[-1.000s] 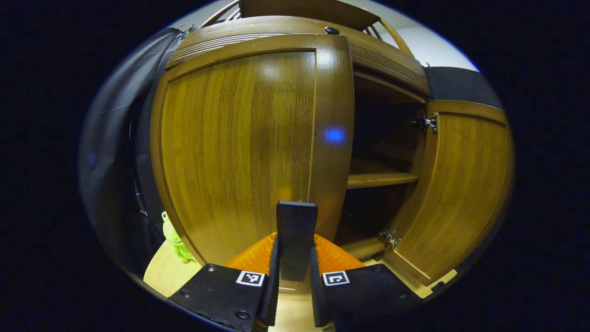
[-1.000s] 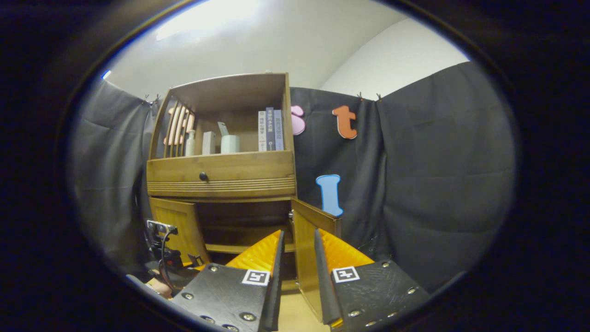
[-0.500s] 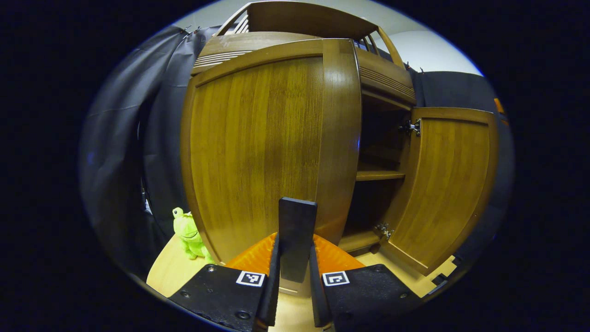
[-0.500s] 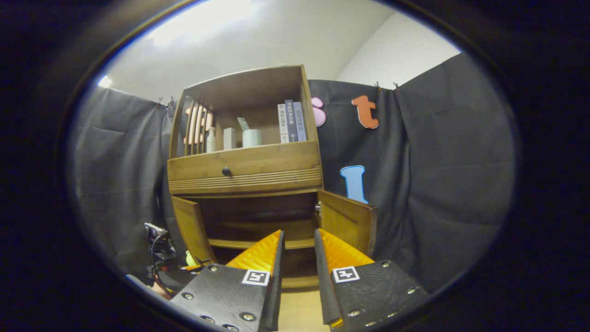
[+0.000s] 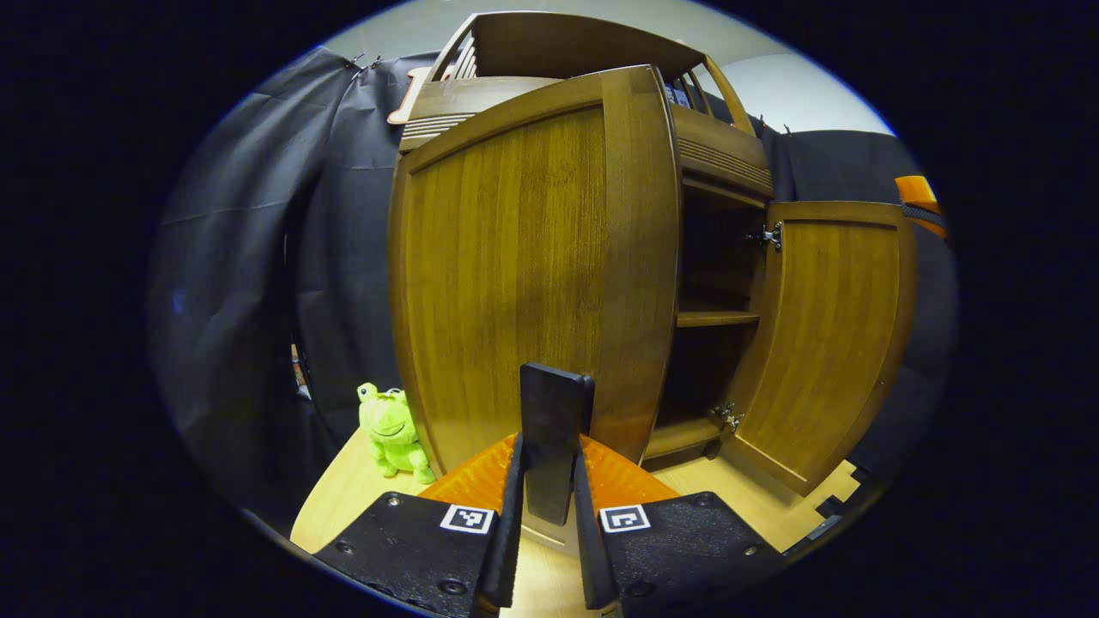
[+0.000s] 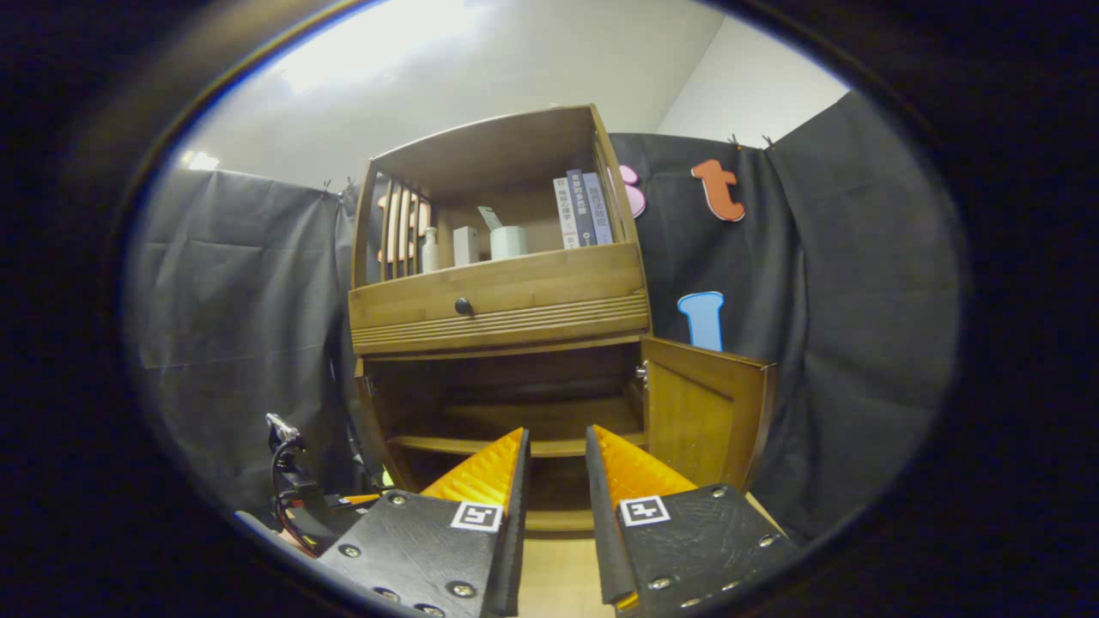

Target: Open the right door of the double-door shoe cabinet with the right hand, and open the left door with the left hand.

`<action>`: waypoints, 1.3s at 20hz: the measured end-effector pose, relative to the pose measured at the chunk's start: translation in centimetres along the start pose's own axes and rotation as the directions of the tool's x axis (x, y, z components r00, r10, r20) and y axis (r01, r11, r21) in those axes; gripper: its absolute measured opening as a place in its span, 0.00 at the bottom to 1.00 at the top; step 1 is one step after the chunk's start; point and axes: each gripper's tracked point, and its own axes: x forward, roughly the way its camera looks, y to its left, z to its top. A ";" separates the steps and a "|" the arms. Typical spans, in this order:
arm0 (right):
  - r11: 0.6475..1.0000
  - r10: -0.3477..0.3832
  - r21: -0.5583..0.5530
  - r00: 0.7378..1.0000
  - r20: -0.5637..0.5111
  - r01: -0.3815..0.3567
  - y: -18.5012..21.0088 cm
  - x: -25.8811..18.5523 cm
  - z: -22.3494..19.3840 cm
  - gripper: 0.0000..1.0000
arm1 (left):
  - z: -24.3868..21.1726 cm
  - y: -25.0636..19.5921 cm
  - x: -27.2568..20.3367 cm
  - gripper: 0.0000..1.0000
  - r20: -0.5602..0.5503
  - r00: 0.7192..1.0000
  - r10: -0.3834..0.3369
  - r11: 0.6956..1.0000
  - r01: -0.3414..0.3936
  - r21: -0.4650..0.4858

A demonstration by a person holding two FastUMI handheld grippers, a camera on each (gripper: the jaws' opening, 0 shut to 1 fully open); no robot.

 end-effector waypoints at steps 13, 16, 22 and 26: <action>0.997 0.071 0.022 0.996 -0.056 -0.070 1.4 -0.3 -1.1 0.35 | -0.2 0.2 0.2 0.31 0.008 0.999 0.032 0.999 -0.032 0.005; 0.997 0.070 0.029 0.995 -0.065 -0.068 1.5 -0.4 -1.2 0.26 | -0.2 0.3 0.1 0.31 0.006 0.999 0.048 0.999 -0.048 -0.024; 0.997 0.078 0.032 0.994 -0.081 -0.076 1.7 -0.5 -1.4 0.33 | 0.0 1.1 -0.1 0.28 0.017 0.994 0.106 0.993 -0.105 -0.045; 0.996 0.089 0.031 0.992 -0.087 -0.087 1.9 -0.6 -1.4 0.35 | -0.1 2.0 -0.6 0.31 0.016 0.988 0.154 0.987 -0.153 -0.048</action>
